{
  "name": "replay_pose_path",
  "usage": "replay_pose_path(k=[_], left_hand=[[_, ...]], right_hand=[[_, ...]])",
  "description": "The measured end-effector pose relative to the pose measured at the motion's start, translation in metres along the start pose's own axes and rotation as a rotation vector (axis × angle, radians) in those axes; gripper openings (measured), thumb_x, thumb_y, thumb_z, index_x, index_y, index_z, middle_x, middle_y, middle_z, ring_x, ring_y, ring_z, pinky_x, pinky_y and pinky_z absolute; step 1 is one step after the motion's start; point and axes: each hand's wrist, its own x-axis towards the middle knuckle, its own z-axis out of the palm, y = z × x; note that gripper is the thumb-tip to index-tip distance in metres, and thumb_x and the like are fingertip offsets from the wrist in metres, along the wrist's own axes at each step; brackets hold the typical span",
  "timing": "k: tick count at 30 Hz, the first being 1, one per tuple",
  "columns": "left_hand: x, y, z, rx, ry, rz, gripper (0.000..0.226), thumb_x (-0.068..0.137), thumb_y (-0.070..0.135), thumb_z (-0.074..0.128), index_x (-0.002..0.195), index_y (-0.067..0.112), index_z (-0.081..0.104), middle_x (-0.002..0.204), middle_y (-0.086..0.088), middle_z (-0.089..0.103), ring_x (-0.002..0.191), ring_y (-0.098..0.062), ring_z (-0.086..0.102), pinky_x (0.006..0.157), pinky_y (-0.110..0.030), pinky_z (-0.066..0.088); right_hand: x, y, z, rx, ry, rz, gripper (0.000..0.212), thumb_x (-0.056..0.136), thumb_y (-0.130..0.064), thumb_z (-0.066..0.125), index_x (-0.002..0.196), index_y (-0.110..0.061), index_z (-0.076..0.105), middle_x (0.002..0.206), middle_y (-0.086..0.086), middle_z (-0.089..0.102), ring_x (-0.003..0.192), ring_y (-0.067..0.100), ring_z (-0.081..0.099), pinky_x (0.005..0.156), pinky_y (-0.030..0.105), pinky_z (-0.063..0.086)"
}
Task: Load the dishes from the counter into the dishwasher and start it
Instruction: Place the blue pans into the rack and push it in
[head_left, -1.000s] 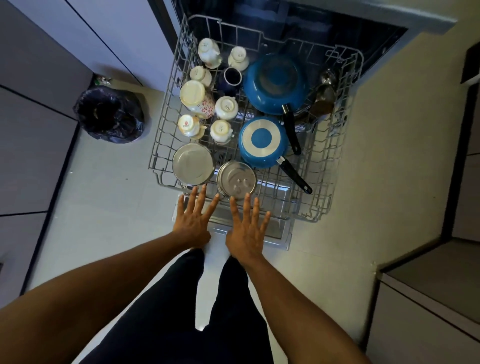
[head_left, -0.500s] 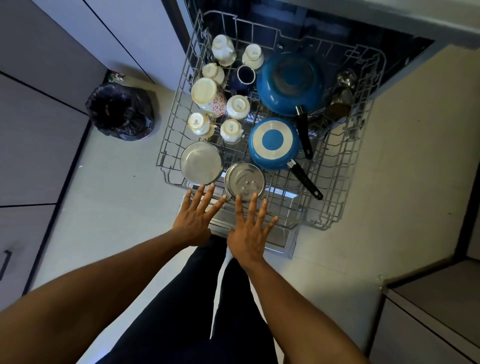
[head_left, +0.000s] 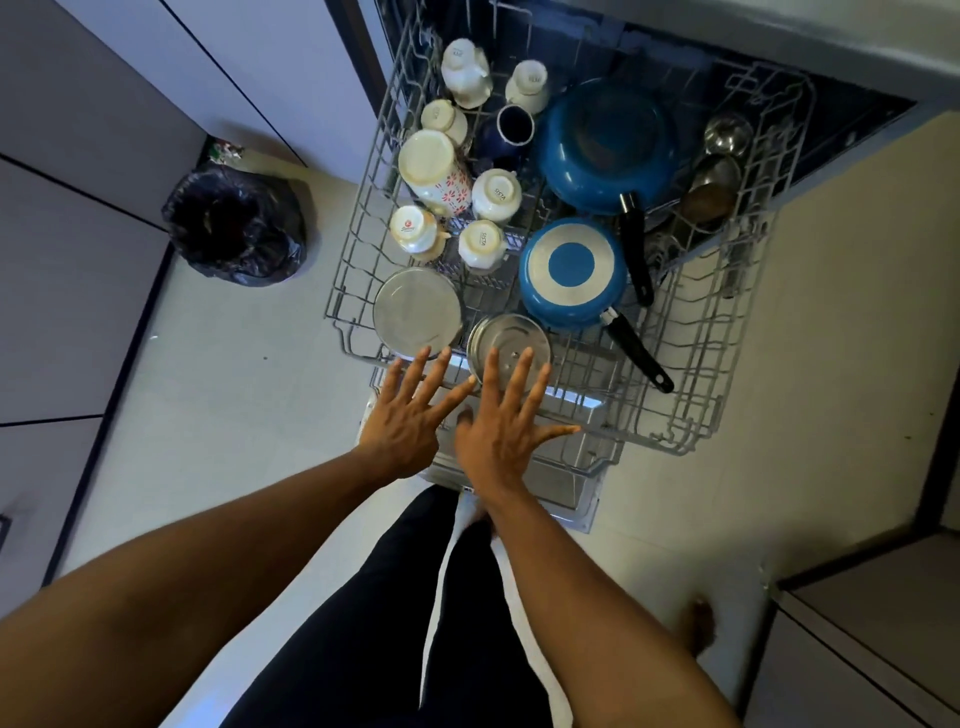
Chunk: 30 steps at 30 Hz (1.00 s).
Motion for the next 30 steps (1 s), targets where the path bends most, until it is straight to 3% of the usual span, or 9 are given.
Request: replay_pose_path(k=[5,10,17,19,22,26,30], left_hand=[[0.033,-0.007,-0.013,-0.004,0.042,-0.026,0.107,0.079,0.036,0.062,0.155,0.034,-0.013,0.163,-0.014,-0.018,0.148,-0.037,-0.019,0.119,-0.061,0.003],[0.066,-0.022,-0.027,0.009,0.046,-0.018,0.109,0.081,0.039,0.061,0.152,0.037,-0.021,0.161,-0.011,-0.025,0.147,-0.035,-0.026,0.118,-0.056,-0.011],[0.119,-0.030,-0.047,0.019,0.100,-0.022,0.106,0.083,0.038,0.058,0.151,0.037,-0.023,0.161,-0.013,-0.024,0.146,-0.037,-0.025,0.118,-0.060,-0.008],[0.137,-0.036,-0.055,0.030,0.124,-0.021,0.104,0.086,0.039,0.056,0.149,0.038,-0.027,0.160,-0.012,-0.027,0.146,-0.037,-0.027,0.118,-0.060,-0.010],[0.158,-0.045,-0.067,0.034,0.142,-0.048,0.107,0.085,0.042,0.058,0.146,0.040,-0.030,0.157,-0.010,-0.035,0.144,-0.036,-0.031,0.116,-0.059,-0.013],[0.209,-0.056,-0.090,0.055,0.179,-0.087,0.112,0.077,0.041,0.068,0.152,0.038,-0.016,0.158,-0.011,-0.032,0.144,-0.037,-0.029,0.116,-0.060,-0.012],[0.258,-0.069,-0.118,0.085,0.231,-0.066,0.115,0.068,0.036,0.074,0.156,0.033,0.000,0.163,-0.017,-0.012,0.146,-0.039,-0.018,0.116,-0.059,-0.006]], right_hand=[[0.034,-0.002,-0.010,0.014,0.043,-0.004,0.096,0.083,-0.054,0.066,0.160,-0.035,0.012,0.168,0.010,-0.005,0.153,0.038,-0.009,0.096,0.088,-0.007],[0.070,-0.006,-0.015,0.014,0.066,0.007,0.095,0.082,-0.052,0.070,0.159,-0.038,0.016,0.168,0.009,-0.005,0.153,0.037,-0.012,0.094,0.089,-0.002],[0.126,0.000,-0.026,0.032,0.148,-0.034,0.090,0.084,-0.048,0.069,0.158,-0.038,0.020,0.168,0.011,-0.001,0.153,0.038,-0.007,0.095,0.089,-0.001],[0.146,0.000,-0.030,0.059,0.194,-0.053,0.082,0.089,-0.046,0.064,0.158,-0.036,0.021,0.168,0.012,-0.001,0.154,0.037,-0.005,0.096,0.088,0.003],[0.164,-0.002,-0.040,0.114,0.242,-0.059,0.072,0.095,-0.047,0.056,0.158,-0.032,0.023,0.168,0.011,-0.003,0.154,0.033,-0.006,0.104,0.084,-0.004],[0.196,0.033,-0.049,0.035,0.298,-0.167,0.073,0.099,-0.043,0.050,0.161,-0.029,0.013,0.168,0.008,-0.002,0.155,0.027,-0.004,0.117,0.066,-0.010],[0.253,0.056,-0.069,0.013,0.403,-0.293,0.068,0.100,-0.036,0.050,0.160,-0.025,0.020,0.168,0.008,0.011,0.155,0.029,0.006,0.120,0.064,0.001]])
